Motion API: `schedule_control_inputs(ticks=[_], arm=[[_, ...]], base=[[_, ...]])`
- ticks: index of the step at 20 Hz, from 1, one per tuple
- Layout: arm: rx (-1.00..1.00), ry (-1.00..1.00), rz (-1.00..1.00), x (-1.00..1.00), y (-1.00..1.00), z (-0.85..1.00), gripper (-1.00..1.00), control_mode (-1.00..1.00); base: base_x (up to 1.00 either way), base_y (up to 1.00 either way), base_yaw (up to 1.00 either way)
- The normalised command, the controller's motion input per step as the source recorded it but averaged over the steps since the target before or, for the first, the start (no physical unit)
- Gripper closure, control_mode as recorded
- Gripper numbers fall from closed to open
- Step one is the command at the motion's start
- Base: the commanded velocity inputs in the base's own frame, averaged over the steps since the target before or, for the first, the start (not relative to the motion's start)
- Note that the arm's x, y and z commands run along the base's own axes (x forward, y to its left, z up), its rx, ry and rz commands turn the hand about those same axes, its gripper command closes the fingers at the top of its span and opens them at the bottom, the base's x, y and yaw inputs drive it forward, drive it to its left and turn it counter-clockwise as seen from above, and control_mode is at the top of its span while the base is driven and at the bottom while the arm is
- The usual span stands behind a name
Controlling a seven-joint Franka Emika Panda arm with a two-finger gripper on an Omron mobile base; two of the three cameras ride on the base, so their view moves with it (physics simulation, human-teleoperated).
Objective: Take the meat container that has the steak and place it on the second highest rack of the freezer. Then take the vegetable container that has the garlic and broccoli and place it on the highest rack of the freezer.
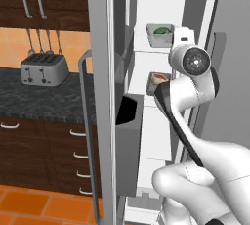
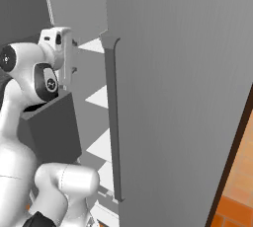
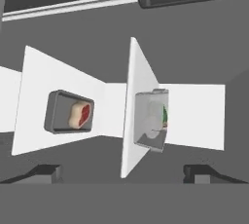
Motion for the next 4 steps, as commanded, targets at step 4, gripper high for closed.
schedule_control_inputs(ticks=[4], arm=[[-0.04, 0.0, 0.0, -0.73, 0.0, 0.17, -1.0, -1.0]], base=[[0.0, 0.0, 0.0]])
